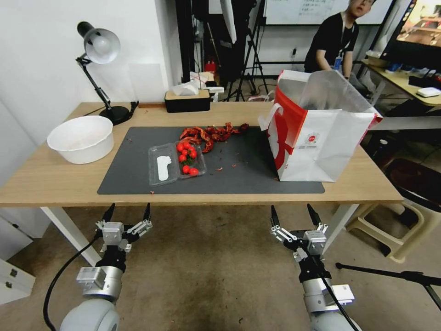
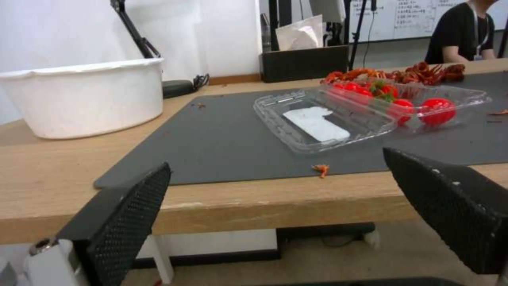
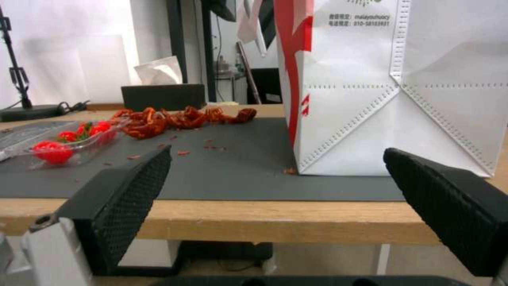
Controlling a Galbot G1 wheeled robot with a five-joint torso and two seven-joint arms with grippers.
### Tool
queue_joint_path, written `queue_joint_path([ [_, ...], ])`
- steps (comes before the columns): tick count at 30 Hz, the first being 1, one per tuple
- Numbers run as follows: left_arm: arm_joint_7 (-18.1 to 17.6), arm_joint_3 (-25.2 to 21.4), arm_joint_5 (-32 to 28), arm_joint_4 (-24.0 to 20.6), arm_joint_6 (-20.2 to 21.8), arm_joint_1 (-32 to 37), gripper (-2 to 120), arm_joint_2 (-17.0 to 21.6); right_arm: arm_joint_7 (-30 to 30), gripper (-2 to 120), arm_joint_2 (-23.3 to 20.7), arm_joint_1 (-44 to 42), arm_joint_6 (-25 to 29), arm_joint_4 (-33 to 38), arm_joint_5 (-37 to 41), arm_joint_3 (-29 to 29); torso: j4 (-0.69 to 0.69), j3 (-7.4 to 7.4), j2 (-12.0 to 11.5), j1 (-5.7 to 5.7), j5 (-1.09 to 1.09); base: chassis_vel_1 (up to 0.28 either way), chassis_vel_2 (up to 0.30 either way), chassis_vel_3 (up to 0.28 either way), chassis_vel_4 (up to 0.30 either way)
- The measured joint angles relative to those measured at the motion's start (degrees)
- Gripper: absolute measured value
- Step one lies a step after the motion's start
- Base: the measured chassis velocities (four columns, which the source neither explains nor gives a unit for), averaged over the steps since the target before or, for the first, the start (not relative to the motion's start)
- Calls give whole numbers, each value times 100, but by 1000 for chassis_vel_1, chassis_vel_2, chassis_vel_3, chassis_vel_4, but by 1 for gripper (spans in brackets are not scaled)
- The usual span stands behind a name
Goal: Pick up the trash from the table and place it into the takeout bag.
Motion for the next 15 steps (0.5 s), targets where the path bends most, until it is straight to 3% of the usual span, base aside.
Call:
queue_joint_path([
  [15,-171,7,151,72,-24,-16,100,-53,56,100,9,36,-14,-54,-8,-24,0,0,0,0,0,0,0,0,0],
])
